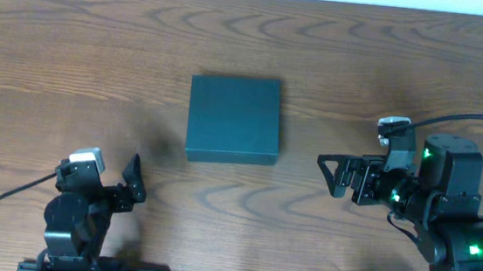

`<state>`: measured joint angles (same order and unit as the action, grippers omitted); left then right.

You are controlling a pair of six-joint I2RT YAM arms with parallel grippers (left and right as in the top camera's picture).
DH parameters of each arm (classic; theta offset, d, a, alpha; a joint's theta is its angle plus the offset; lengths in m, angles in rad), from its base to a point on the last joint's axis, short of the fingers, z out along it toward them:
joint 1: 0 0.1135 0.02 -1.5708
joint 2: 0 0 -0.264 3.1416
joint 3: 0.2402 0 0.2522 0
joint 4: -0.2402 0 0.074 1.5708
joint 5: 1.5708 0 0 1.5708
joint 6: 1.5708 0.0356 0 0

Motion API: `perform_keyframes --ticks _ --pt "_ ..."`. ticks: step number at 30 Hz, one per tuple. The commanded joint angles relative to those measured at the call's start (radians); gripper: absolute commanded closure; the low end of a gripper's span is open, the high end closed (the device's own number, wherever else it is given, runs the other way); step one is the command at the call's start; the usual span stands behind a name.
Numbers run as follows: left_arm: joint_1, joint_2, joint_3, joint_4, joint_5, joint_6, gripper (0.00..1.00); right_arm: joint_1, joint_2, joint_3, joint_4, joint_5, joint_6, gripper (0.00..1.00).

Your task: Pack container

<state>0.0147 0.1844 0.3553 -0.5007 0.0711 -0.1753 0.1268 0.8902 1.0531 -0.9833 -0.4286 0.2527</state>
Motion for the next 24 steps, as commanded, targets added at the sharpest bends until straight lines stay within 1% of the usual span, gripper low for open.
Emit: perform_keyframes --ticks 1,4,8,15,24 --pt "-0.002 -0.051 -0.043 0.004 -0.023 -0.046 0.05 0.005 0.0 0.003 -0.001 -0.001 0.002 0.01" --pt "-0.002 -0.083 -0.068 0.004 -0.023 -0.077 0.05 0.005 0.0 0.003 -0.001 -0.001 0.002 0.01" --pt "-0.002 -0.124 -0.092 0.002 -0.015 -0.077 0.05 0.005 0.0 0.003 -0.001 -0.001 0.002 0.01" --pt "-0.002 -0.181 -0.135 -0.02 0.047 -0.092 0.05 0.005 0.0 0.003 -0.001 -0.001 0.002 0.01" --pt "-0.002 -0.177 -0.212 -0.018 0.076 -0.084 0.05 0.005 0.0 0.003 -0.001 -0.001 0.002 0.01"
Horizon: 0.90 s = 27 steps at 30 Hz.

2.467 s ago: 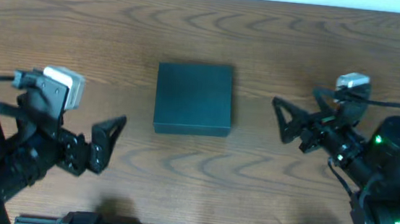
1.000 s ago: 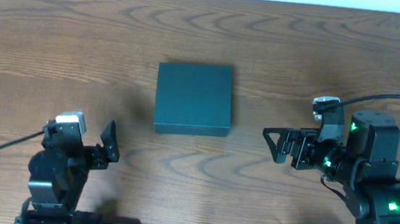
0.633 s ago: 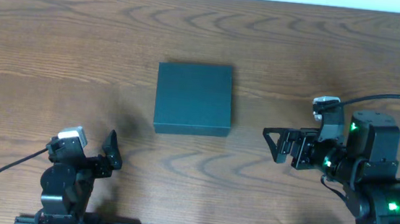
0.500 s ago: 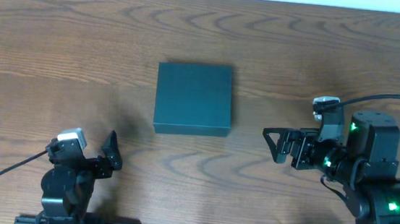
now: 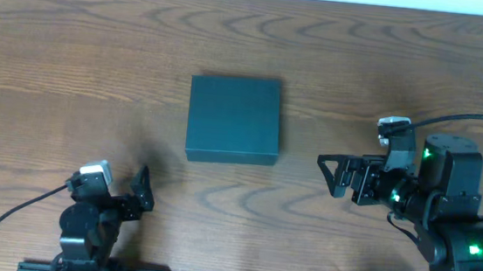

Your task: Pack container

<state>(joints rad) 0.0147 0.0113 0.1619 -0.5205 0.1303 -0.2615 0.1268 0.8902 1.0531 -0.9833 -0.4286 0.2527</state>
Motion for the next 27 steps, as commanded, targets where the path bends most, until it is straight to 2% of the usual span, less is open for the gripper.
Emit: perform_keyframes --ticks 1,20,23,27 --pt "-0.002 -0.004 -0.019 0.002 0.017 0.003 0.05 0.005 0.0 0.003 -0.001 -0.001 0.002 0.01" --pt "-0.002 -0.003 -0.019 0.002 0.016 0.003 0.05 0.005 0.0 0.003 -0.001 -0.001 0.002 0.01" --pt "-0.002 -0.003 -0.019 0.002 0.016 0.003 0.05 0.014 -0.003 0.002 0.003 0.085 0.001 0.01" --pt "-0.002 -0.003 -0.019 0.002 0.016 0.003 0.05 0.089 -0.048 -0.02 0.004 0.307 -0.025 0.01"
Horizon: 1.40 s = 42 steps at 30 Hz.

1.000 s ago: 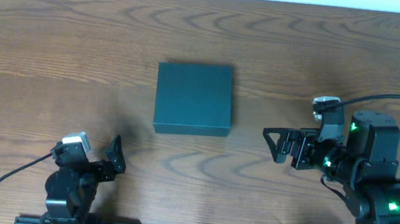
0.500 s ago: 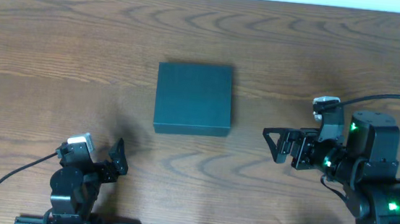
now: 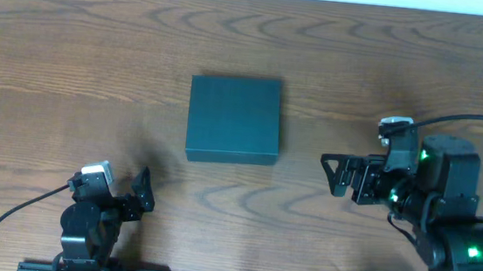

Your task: Pack container

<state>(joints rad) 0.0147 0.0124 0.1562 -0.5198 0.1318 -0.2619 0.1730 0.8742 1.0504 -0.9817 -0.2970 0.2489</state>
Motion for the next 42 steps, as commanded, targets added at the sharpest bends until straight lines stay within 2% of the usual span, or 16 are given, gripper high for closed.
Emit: perform_keyframes --ticks 1,5,13,16,25,37,42 --pt "-0.002 -0.004 -0.013 0.001 0.015 0.003 0.05 0.055 -0.036 -0.032 0.006 0.239 -0.021 0.01" --pt "-0.002 -0.004 -0.013 0.001 0.015 0.003 0.05 0.063 -0.053 -0.151 0.095 0.323 -0.021 0.01" --pt "-0.002 -0.004 -0.013 0.001 0.015 0.003 0.05 0.064 -0.32 -0.676 0.631 0.211 -0.017 0.01" --pt "-0.002 -0.004 -0.013 0.001 0.015 0.003 0.05 0.064 -0.409 -0.802 0.731 0.184 -0.003 0.01" --pt "-0.002 -0.004 -0.013 0.001 0.015 0.003 0.05 0.064 -0.65 -0.974 0.731 0.184 0.008 0.01" --pt "-0.002 -0.004 -0.013 0.001 0.015 0.003 0.05 0.064 -0.829 -0.973 0.732 0.188 -0.003 0.01" --pt "-0.002 -0.004 -0.013 0.001 0.015 0.003 0.05 0.083 -0.847 -0.973 0.732 0.188 -0.003 0.01"
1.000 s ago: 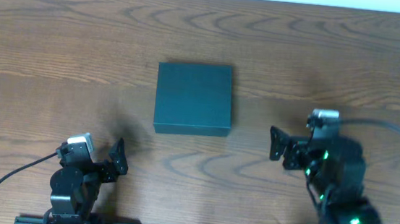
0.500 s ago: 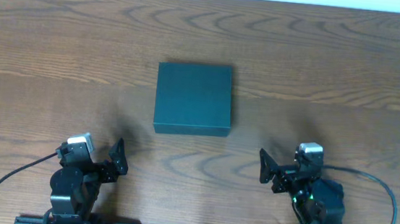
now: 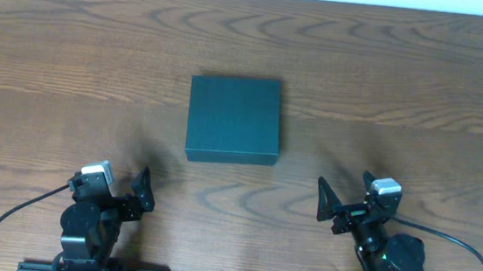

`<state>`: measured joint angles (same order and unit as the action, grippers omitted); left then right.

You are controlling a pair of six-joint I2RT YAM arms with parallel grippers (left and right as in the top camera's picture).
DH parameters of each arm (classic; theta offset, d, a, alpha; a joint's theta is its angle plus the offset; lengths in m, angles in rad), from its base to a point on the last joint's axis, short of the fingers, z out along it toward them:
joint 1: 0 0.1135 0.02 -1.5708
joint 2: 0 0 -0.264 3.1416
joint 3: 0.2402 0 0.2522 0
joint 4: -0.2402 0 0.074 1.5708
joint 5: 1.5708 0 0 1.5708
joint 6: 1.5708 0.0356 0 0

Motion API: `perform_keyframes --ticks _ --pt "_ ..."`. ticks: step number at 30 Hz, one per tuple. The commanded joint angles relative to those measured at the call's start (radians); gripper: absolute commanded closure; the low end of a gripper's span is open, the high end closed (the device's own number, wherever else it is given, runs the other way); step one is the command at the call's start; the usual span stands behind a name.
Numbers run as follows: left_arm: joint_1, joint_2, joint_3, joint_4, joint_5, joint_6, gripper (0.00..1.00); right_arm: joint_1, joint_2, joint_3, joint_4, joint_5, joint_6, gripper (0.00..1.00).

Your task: Pack container

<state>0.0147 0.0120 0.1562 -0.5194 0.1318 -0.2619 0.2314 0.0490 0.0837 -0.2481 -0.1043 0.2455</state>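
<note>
A closed dark teal box (image 3: pixel 234 117) lies flat in the middle of the wooden table, lid on, contents hidden. My left gripper (image 3: pixel 141 190) sits low near the front edge, left of the box and well short of it. On the other side my right gripper (image 3: pixel 328 208) is also drawn back near the front edge, right of the box. Both point toward the table's middle with nothing held. From above their fingers overlap, so the gap between them does not show.
Bare wooden table (image 3: pixel 405 71) surrounds the box on all sides. A black rail runs along the front edge between the two arm bases, and cables trail from each arm.
My right arm has folded down and back: the gripper was at mid-height right of the box, and now sits low near the front edge. The left arm and the box are unchanged.
The box has stayed closed in the middle throughout. At first my left arm was at the front left and then sat slightly further right and lower, where it has stayed. My right arm held its raised pose until the last moment and is now folded back too.
</note>
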Motion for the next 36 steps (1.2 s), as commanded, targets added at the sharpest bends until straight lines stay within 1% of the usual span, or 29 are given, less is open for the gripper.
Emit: perform_keyframes --ticks 1,6,36 --pt "-0.002 -0.004 -0.013 0.0 0.015 0.003 0.05 0.037 -0.043 -0.006 -0.002 -0.005 0.001 0.01" --pt "-0.002 -0.004 -0.013 0.0 0.015 0.003 0.05 0.066 -0.044 -0.009 0.009 -0.005 0.001 0.01" --pt "-0.002 -0.004 -0.013 0.0 0.015 0.003 0.05 0.064 -0.043 -0.009 0.008 -0.005 0.001 0.01"
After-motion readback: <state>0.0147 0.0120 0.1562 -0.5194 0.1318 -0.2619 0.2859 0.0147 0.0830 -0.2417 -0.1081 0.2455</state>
